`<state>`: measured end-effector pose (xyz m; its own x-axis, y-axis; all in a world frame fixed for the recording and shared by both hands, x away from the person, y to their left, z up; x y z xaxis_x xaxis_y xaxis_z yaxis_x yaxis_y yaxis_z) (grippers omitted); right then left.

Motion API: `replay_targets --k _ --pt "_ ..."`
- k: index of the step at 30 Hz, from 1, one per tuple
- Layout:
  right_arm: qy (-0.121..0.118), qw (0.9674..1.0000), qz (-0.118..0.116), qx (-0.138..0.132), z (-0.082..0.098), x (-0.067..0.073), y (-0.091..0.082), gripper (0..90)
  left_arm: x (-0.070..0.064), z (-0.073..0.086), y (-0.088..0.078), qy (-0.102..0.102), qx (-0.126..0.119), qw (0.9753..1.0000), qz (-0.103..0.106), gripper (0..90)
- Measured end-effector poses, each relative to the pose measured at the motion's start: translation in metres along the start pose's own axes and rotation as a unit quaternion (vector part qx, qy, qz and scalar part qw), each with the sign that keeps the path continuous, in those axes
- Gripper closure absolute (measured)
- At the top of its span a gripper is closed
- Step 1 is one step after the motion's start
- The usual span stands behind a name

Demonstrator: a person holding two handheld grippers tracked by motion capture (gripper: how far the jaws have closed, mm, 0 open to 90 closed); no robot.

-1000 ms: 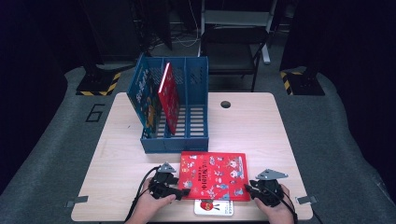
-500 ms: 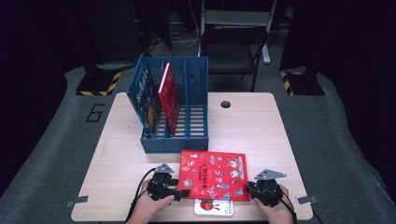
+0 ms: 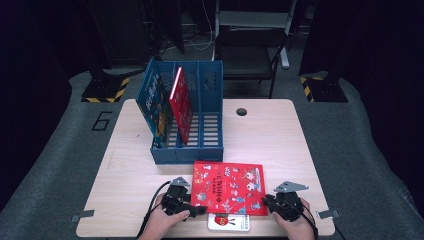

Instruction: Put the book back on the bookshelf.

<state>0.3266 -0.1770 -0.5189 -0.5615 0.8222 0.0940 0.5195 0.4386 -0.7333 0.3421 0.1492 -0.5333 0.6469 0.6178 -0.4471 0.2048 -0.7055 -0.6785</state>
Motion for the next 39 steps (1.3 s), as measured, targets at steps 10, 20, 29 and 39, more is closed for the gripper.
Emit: replay_targets --k 10,20,29,39 --pt "0.006 0.9999 0.007 -0.008 0.002 -0.003 0.0 65.4 -0.001 -0.001 0.0 0.001 -0.007 1.0 -0.002 23.9" --pt "0.018 0.9991 -0.038 0.002 0.004 -0.001 0.001 42.5 0.0 -0.001 0.002 -0.002 -0.005 1.0 0.001 24.3" --pt "-0.034 0.997 -0.063 0.029 0.012 0.012 -0.003 31.9 -0.001 -0.001 0.002 -0.003 -0.002 1.0 0.005 24.8" --pt "-0.057 0.9959 -0.049 0.05 0.016 0.014 -0.001 34.8 -0.001 -0.001 0.002 -0.003 -0.005 1.0 0.0 24.8"
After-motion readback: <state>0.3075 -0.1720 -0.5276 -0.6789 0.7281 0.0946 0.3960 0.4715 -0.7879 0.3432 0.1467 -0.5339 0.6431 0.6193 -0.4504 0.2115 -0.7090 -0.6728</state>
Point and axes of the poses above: each handheld gripper's, and its own axes: y roughly forward along the jaws, z roughly out of its underside, x roughly to its left, the point moved 3 cm from there along y, roughly forward along the jaws, and after that the axes turned 1 degree about -y, right-handed, at the moved point
